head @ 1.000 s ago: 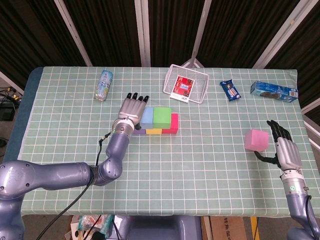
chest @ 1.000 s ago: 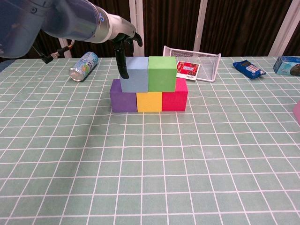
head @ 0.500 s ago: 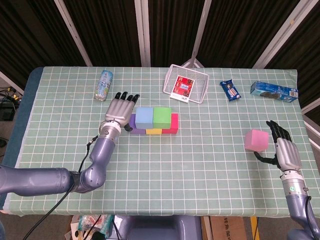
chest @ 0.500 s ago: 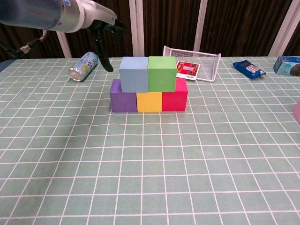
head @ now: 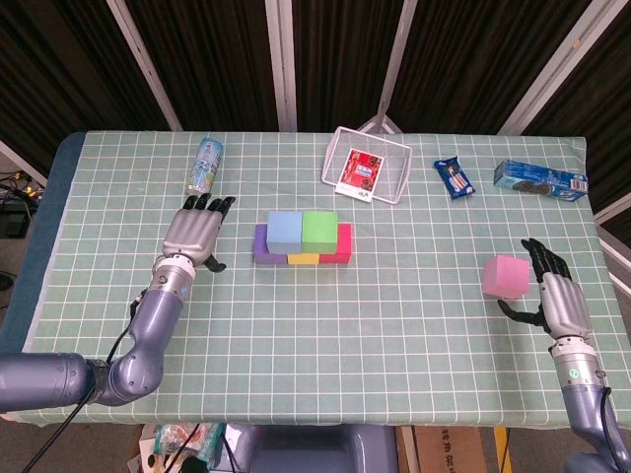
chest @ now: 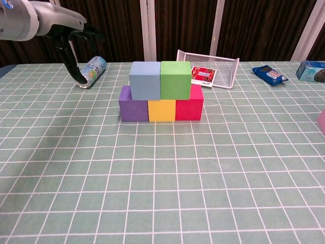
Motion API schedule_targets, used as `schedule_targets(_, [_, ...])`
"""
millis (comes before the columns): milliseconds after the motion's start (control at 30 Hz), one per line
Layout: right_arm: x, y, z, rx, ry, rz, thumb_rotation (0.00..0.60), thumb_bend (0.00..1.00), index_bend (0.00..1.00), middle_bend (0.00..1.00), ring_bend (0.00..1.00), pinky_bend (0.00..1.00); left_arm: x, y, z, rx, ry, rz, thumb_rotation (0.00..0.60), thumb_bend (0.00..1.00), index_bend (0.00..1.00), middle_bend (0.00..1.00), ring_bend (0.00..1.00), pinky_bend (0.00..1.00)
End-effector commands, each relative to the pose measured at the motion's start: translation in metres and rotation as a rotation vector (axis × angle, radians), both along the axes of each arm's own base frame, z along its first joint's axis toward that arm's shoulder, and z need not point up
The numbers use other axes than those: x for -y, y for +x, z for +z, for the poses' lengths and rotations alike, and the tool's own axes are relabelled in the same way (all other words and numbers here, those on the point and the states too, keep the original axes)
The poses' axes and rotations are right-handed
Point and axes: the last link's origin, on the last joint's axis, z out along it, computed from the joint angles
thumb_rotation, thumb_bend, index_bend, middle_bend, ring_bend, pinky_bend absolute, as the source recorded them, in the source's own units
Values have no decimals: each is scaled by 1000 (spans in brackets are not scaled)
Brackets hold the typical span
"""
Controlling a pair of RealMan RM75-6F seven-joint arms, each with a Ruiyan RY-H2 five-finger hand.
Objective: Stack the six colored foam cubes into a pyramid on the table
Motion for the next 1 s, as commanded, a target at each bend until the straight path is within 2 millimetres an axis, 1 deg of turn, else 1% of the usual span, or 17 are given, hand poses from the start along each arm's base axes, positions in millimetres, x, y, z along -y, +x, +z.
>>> schedule_targets(33, [0, 0, 0, 0, 1, 0, 600, 267, 0, 0, 0, 0, 3, -6, -1, 2, -5, 10, 600, 166, 0, 136, 2, 37])
schedule_targets(167, [-1, 0, 0, 1, 3, -2, 600, 267, 0, 0, 0, 0, 6, -12, -8, 5, -24, 25, 600, 166, 0, 133, 2, 37])
schedule_targets(400, [0, -1, -1, 3, 9, -11, 600, 267, 0, 0, 0, 0, 7, -12, -20, 7, -47, 24, 600, 166, 0, 131, 2, 37])
schedule_targets(533, [0, -2, -1, 3, 12, -15, 600, 267, 0, 0, 0, 0, 7, -17, -25, -4, -53, 32, 600, 166, 0, 132, 2, 37])
schedule_targets(767, [0, 0, -1, 5, 12, -7, 600, 266, 0, 0, 0, 0, 9, -34, -31, -32, -65, 65, 600, 167, 0, 133, 2, 37])
schedule_targets(1000, [0, 0, -2, 4, 12, -6, 600, 267, 0, 0, 0, 0, 8, -48, -45, -68, -103, 91, 600, 166, 9, 132, 2, 38])
